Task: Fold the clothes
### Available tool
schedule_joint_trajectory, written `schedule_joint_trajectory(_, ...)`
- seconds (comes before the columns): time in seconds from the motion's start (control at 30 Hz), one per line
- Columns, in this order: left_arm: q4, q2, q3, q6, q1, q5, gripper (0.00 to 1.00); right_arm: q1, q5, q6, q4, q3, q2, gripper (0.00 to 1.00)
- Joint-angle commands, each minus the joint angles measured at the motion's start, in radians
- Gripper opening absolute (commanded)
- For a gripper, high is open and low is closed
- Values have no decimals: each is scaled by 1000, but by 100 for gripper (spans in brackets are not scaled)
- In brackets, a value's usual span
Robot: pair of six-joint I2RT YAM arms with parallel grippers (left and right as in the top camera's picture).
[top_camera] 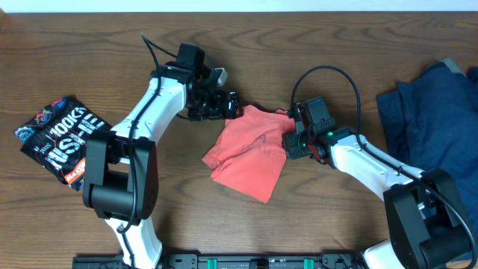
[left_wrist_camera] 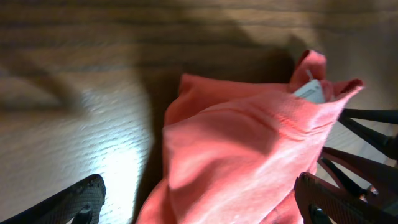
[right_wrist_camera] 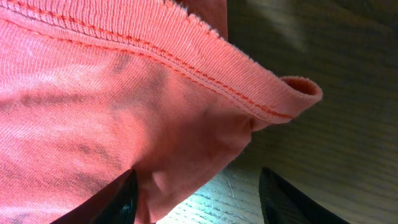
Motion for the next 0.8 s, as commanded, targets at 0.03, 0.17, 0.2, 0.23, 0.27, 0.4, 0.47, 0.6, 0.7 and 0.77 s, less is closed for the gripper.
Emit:
schedule_joint_trajectory(0.03, 23, 52, 6, 46, -23, 22, 98, -3, 11, -12, -5, 19, -31, 60)
schedule_joint_trajectory(0.17, 36, 105, 6, 42, -45, 24, 98, -5, 16, -12, -35, 21, -94, 62)
schedule_joint_trajectory(0.2, 36, 116, 6, 42, -53, 26, 98, -7, 25, -12, -45, 21, -111, 63)
schedule_joint_trajectory(0.23, 37, 127, 6, 43, -63, 26, 98, -10, 37, -12, -59, 21, -137, 63)
schedule_joint_trajectory(0.27, 38, 134, 6, 43, -71, 26, 98, -14, 46, -12, -69, 22, -156, 64)
schedule_joint_trajectory(0.4, 52, 145, 6, 68, -117, 26, 100, -23, 55, -12, -114, 22, -239, 63)
schedule_joint_trajectory(0.47, 64, 145, 6, 84, -139, 26, 82, -23, 59, -12, -129, 21, -276, 62)
schedule_joint_trajectory(0.6, 82, 145, 6, 83, -158, 26, 19, -23, 60, -12, -159, 21, -343, 63)
schedule_joint_trajectory(0.7, 80, 137, 10, 82, -148, 21, 6, -23, 79, -12, -182, 21, -382, 63)
schedule_joint_trajectory(0.77, 72, 117, 20, 75, -123, -21, 7, -23, 101, -12, -200, 21, -400, 63)
